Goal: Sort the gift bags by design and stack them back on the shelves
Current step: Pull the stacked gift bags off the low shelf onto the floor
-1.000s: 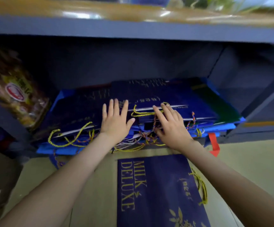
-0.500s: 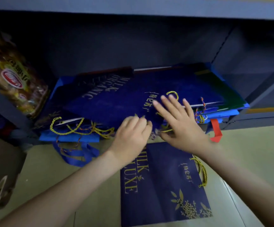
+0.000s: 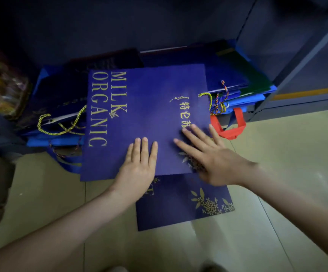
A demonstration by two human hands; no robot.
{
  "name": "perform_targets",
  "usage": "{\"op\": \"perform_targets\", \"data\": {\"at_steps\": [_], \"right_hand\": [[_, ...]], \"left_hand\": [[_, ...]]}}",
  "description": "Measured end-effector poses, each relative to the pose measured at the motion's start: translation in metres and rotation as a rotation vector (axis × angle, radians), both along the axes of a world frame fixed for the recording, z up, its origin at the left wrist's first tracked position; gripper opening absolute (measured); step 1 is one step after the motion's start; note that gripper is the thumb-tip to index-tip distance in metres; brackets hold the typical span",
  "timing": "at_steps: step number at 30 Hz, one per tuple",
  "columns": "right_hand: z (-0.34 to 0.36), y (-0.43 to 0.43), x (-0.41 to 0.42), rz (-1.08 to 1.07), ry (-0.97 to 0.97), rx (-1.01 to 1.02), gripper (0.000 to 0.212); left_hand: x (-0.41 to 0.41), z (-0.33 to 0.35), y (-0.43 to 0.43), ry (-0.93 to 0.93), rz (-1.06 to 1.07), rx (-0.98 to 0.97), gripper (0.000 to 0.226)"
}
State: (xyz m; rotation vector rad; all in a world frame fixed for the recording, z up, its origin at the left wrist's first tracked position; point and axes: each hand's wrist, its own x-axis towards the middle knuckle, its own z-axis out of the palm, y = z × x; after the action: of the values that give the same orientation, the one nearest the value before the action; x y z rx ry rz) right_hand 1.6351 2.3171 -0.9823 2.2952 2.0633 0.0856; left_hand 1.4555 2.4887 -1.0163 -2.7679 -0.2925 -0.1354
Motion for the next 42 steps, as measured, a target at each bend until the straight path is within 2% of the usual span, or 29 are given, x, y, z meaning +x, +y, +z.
{"op": "perform_targets", "data": {"at_steps": [2, 5, 7, 9, 10, 14, 16, 20, 25, 26, 28, 30, 32, 35, 37, 39, 41, 42], "right_hand": [[-0.012, 0.009, -0.027, 0.043, -0.021, -0.018, 0.115], [-0.051, 0.014, -0.047, 0.000, -0.245, 0.002, 0.132], [-0.070, 0.013, -0.046, -0.040, -0.333, 0.007, 0.119], [-0.078, 0.011, -0.038, -0.031, -0.352, 0.075, 0.087], [-0.080, 0.011, -0.035, -0.030, -0.360, 0.093, 0.079], [-0.080, 0.011, -0.033, 0.050, -0.394, 0.163, 0.077], [-0.080, 0.012, -0.027, 0.081, -0.415, 0.163, 0.079], [-0.069, 0.010, -0.003, -0.005, -0.391, 0.134, 0.091], [-0.048, 0.013, 0.017, -0.080, -0.323, -0.053, 0.126], [-0.043, 0.015, 0.020, -0.101, -0.293, -0.095, 0.132], [-0.033, 0.019, 0.024, -0.119, -0.242, -0.137, 0.145], [-0.017, 0.027, 0.026, -0.114, -0.218, -0.024, 0.147], [0.007, 0.039, 0.027, -0.138, -0.198, 0.218, 0.137], [0.050, 0.057, 0.021, -0.217, -0.197, 0.404, 0.111], [0.069, 0.062, 0.019, -0.214, -0.169, 0.328, 0.082], [0.070, 0.061, 0.013, -0.229, -0.167, 0.153, 0.040], [0.055, 0.053, 0.009, -0.140, -0.231, 0.114, 0.020], [0.045, 0.046, 0.005, -0.078, -0.244, 0.148, 0.021]], "left_hand": [[0.000, -0.004, -0.020, 0.000, -0.043, -0.054, 0.053], [-0.006, -0.011, -0.037, 0.039, -0.094, -0.126, 0.053], [-0.014, -0.015, -0.031, 0.015, -0.118, -0.216, 0.069], [-0.023, -0.018, -0.016, -0.017, -0.135, -0.263, 0.082], [-0.028, -0.018, -0.007, -0.018, -0.130, -0.245, 0.086], [-0.036, -0.013, 0.020, -0.023, -0.060, -0.238, 0.095], [-0.028, -0.005, 0.031, -0.094, 0.011, -0.295, 0.094], [0.013, 0.023, 0.071, -0.233, 0.202, -0.305, 0.093], [0.069, 0.055, 0.115, -0.108, 0.412, -0.444, 0.124], [0.074, 0.059, 0.117, -0.136, 0.421, -0.472, 0.121], [0.076, 0.067, 0.114, -0.214, 0.368, -0.481, 0.095], [0.073, 0.072, 0.103, -0.247, 0.221, -0.437, 0.063], [0.065, 0.076, 0.085, -0.282, 0.029, -0.334, 0.039], [0.051, 0.080, 0.062, -0.334, -0.184, -0.236, 0.032], [0.043, 0.085, 0.055, -0.371, -0.198, -0.228, 0.029], [0.034, 0.088, 0.048, -0.398, -0.155, -0.230, 0.028], [0.025, 0.085, 0.038, -0.358, -0.123, -0.219, 0.026], [0.022, 0.079, 0.033, -0.320, -0.118, -0.209, 0.026]]}}
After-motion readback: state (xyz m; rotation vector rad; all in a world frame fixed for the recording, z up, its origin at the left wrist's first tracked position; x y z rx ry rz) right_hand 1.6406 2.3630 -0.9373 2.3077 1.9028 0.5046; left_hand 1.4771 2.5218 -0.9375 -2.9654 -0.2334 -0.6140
